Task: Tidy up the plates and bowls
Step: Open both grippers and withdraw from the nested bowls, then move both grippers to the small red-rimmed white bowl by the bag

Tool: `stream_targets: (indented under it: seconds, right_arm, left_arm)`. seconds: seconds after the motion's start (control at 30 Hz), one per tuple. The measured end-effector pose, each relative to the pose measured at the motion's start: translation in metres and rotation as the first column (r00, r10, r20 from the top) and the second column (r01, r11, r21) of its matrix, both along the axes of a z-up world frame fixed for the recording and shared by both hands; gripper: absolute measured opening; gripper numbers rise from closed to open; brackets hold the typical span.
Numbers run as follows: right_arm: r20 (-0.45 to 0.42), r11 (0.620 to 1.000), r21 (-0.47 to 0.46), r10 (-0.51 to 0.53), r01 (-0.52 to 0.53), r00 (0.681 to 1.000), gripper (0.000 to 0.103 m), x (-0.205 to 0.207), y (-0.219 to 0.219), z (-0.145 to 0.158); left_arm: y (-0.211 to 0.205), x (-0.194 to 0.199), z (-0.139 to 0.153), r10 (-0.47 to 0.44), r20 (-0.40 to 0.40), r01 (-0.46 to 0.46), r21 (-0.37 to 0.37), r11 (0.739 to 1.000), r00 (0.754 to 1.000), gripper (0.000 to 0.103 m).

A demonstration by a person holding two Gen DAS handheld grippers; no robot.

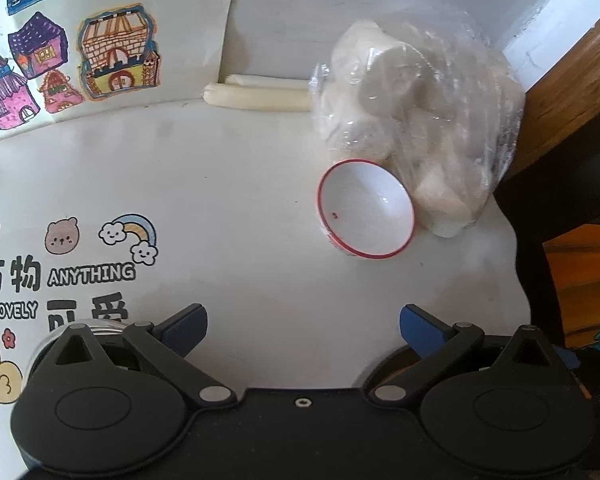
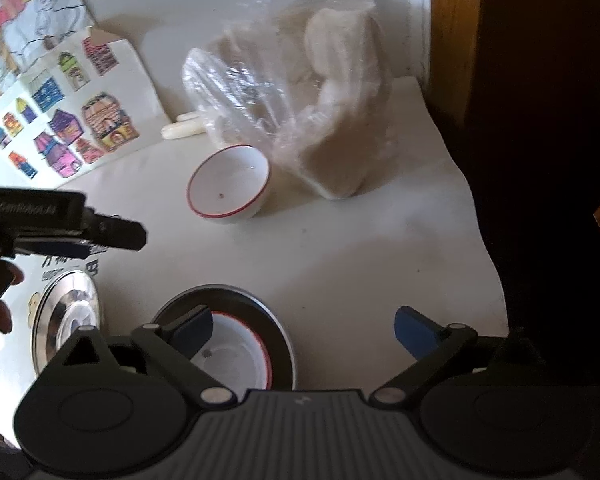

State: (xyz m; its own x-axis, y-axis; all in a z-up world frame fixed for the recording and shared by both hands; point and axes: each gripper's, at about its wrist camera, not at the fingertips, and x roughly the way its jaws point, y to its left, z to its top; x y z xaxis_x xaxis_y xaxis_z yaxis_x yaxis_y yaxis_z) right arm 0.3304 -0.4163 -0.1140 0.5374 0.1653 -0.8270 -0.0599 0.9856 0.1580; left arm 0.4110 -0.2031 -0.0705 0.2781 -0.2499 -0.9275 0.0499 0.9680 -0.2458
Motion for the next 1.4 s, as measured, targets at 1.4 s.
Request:
stream_targets:
  seconds: [1.4]
  right_arm:
    - [-0.063, 0.978, 0.14, -0.148, 0.156, 0.987, 0.084, 0.104, 0.005, -0.038]
  left_arm:
    - [-0.027, 0.112, -0.053, -0.292, 0.055, 0.284, 0.12, 0.951, 0.955, 0.102]
